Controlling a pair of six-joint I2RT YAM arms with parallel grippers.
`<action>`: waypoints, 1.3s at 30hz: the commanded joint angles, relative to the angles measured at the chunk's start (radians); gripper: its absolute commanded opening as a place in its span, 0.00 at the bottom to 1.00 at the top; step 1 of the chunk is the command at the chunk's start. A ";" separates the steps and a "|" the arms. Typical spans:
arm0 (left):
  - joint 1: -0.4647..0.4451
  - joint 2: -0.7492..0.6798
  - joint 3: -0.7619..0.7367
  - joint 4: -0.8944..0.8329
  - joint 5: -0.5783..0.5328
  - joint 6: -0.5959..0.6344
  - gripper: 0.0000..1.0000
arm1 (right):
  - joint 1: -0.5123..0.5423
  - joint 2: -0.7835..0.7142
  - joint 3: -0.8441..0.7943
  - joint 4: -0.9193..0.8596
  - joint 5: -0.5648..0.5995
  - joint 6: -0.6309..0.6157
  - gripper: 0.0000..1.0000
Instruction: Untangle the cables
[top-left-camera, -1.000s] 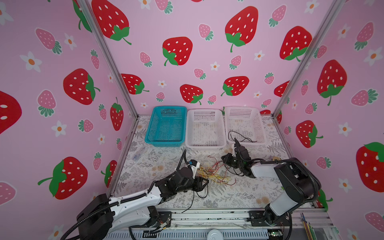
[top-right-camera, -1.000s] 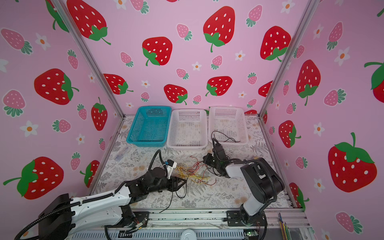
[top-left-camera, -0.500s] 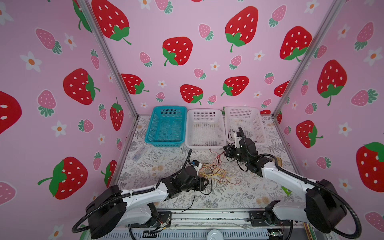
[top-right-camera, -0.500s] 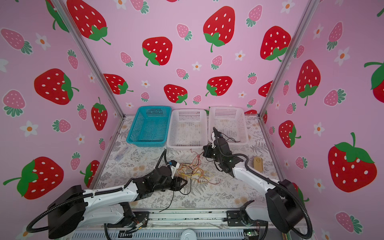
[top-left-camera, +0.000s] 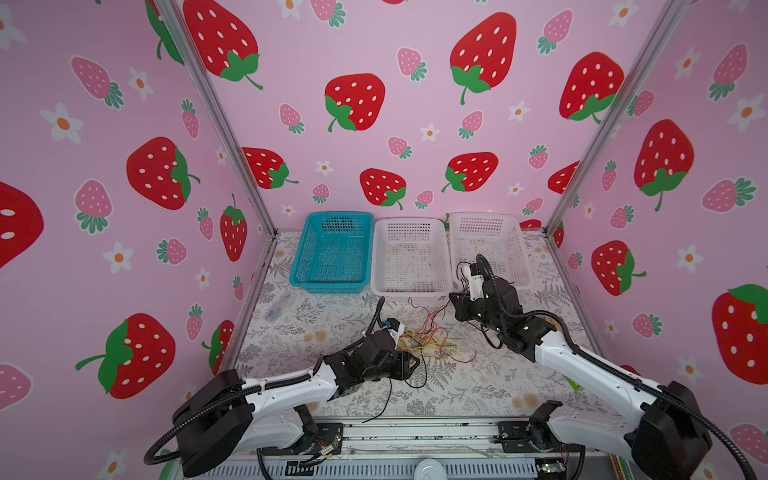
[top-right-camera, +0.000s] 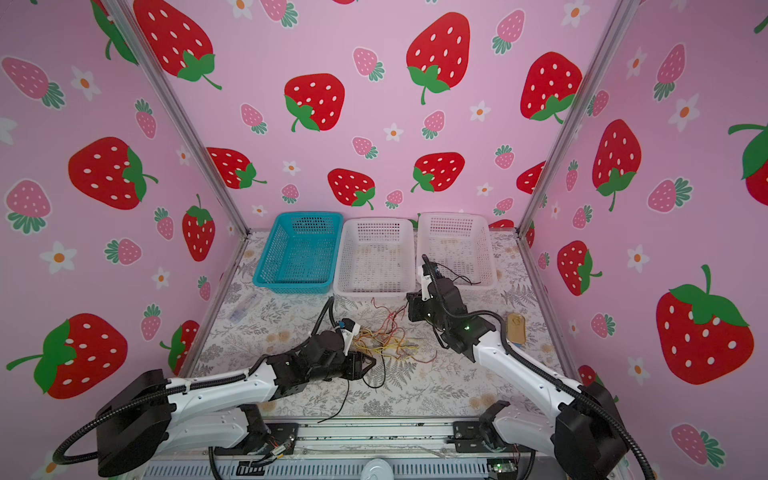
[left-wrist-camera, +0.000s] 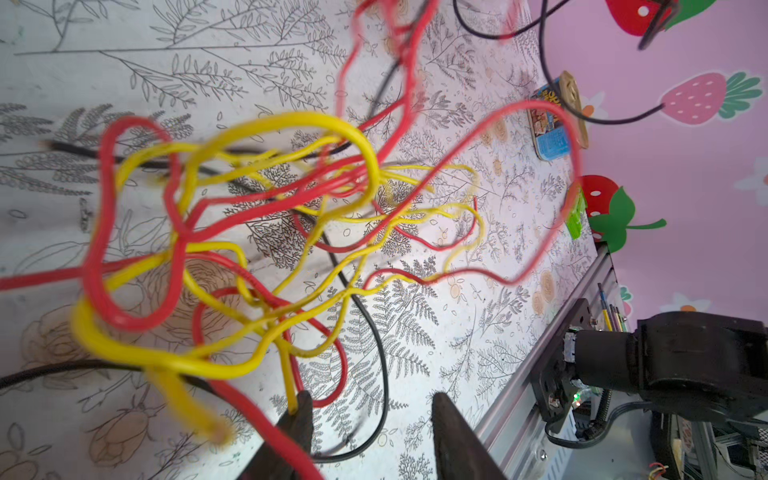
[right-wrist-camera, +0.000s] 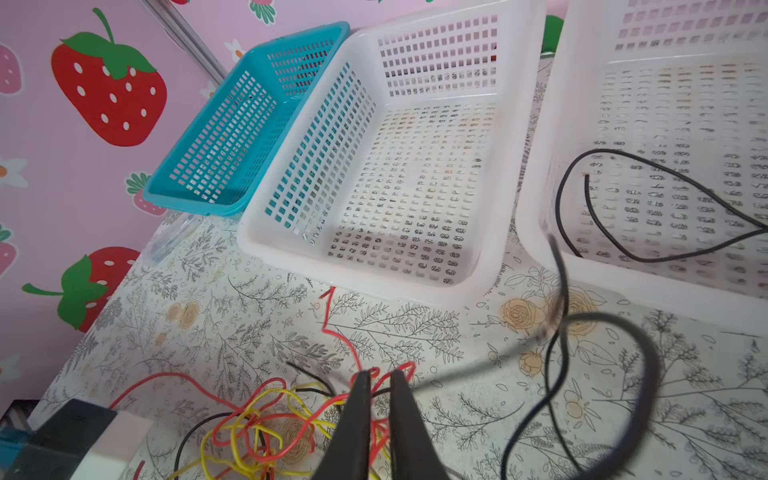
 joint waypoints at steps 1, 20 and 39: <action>-0.003 -0.028 0.009 -0.011 -0.005 0.000 0.00 | 0.003 -0.023 -0.041 0.120 -0.025 -0.038 0.06; -0.003 -0.103 -0.029 -0.053 -0.005 0.006 0.00 | -0.020 0.210 -0.074 0.160 -0.083 0.198 0.29; -0.003 -0.145 -0.091 -0.020 0.006 0.000 0.00 | -0.026 0.448 -0.105 0.480 -0.132 0.243 0.48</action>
